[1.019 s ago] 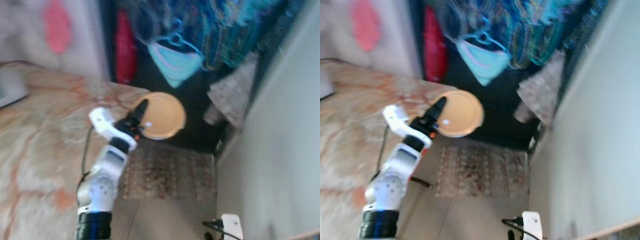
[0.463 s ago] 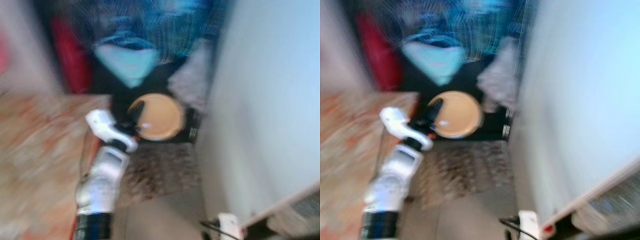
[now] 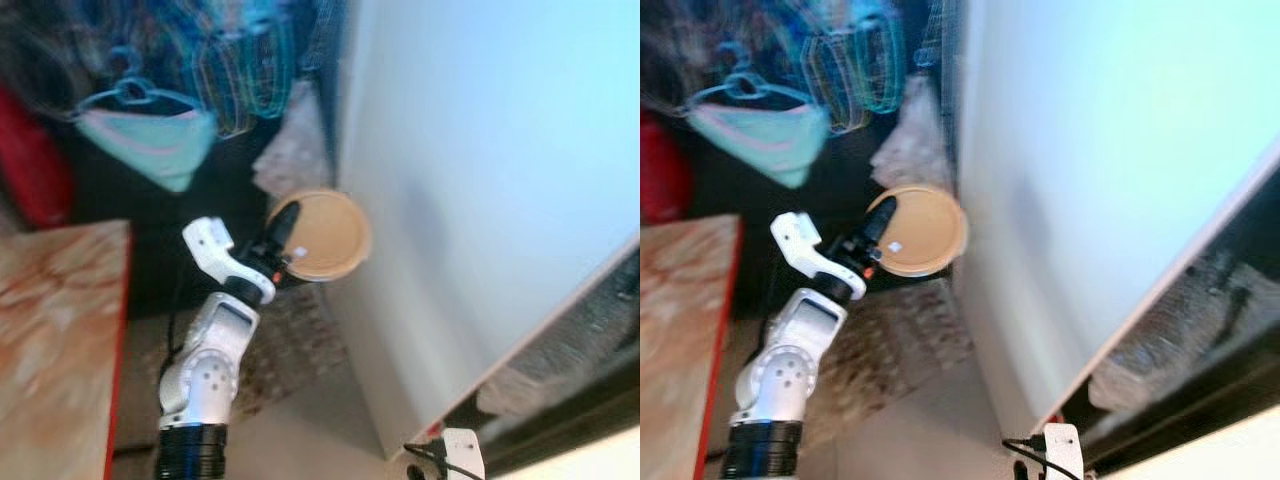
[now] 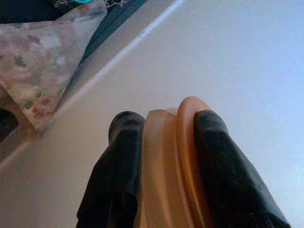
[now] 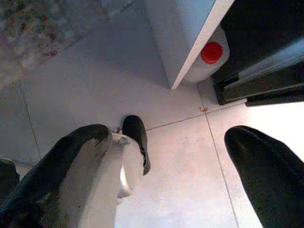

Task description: Restocking fridge

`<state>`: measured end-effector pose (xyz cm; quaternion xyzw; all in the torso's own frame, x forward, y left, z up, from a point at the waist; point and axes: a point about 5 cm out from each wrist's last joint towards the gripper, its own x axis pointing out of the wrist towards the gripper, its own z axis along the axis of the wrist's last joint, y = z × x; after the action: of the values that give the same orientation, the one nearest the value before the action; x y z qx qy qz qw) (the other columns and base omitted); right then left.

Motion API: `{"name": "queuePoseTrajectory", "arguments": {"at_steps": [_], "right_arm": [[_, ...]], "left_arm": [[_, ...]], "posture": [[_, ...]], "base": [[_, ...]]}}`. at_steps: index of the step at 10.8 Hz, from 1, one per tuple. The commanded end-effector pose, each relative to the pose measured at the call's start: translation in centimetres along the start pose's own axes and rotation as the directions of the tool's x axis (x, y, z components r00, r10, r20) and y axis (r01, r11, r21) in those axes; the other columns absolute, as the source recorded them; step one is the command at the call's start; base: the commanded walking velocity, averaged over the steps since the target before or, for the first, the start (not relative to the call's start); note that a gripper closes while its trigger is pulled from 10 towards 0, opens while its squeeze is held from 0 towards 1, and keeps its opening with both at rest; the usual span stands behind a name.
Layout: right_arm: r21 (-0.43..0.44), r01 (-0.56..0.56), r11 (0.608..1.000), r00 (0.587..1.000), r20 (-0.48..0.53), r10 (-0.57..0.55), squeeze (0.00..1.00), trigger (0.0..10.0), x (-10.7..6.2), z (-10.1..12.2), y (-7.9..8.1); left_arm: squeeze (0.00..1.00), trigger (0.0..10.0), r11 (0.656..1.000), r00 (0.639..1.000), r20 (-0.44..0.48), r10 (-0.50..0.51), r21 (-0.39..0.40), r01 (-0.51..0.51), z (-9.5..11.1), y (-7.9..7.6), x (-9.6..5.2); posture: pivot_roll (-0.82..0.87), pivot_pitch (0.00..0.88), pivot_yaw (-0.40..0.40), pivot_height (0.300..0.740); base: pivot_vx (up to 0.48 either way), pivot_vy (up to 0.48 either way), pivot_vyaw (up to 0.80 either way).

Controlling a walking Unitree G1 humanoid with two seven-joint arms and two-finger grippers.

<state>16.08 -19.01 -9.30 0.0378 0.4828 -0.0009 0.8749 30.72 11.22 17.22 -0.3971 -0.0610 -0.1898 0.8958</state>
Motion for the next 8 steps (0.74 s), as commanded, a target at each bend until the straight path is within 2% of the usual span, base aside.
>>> {"name": "queuePoseTrajectory", "arguments": {"at_steps": [1,4,6,7,8], "right_arm": [[0.001,-0.001,1.000,1.000,-0.018,0.001,0.00,10.0,-0.1,-0.5,0.0],[0.003,-0.002,1.000,1.000,-0.018,0.002,0.00,10.0,-0.1,-0.5,0.1],[0.003,-0.004,1.000,1.000,-0.018,0.004,0.00,10.0,0.0,-0.5,0.2],[0.004,-0.005,1.000,1.000,-0.017,0.005,0.00,10.0,0.0,-0.5,0.3],[0.003,-0.001,1.000,1.000,-0.010,0.001,0.00,10.0,0.0,-0.4,0.4]], "left_arm": [[0.00,10.0,1.000,1.000,0.008,0.004,0.002,-0.004,0.1,-0.1,0.1],[0.00,10.0,0.999,0.999,0.016,0.044,0.008,-0.045,0.2,0.6,0.0],[0.00,10.0,0.987,0.988,0.032,0.150,0.056,-0.151,0.4,2.1,-0.3],[0.00,10.0,0.920,0.936,-0.041,0.350,0.204,-0.335,-0.4,5.7,-1.1],[0.00,10.0,0.887,0.896,-0.154,0.417,0.283,-0.364,-1.7,7.9,-2.1]], "posture": [[0.00,0.052,0.017,0.740],[0.00,0.052,0.020,0.740],[0.01,0.051,0.023,0.740],[0.01,0.043,0.034,0.740],[0.01,0.039,0.039,0.740]], "base": [[0.000,0.000,-0.80],[0.000,0.000,-0.80],[0.000,0.000,-0.80],[0.000,0.000,-0.80],[0.000,0.000,0.00]]}}
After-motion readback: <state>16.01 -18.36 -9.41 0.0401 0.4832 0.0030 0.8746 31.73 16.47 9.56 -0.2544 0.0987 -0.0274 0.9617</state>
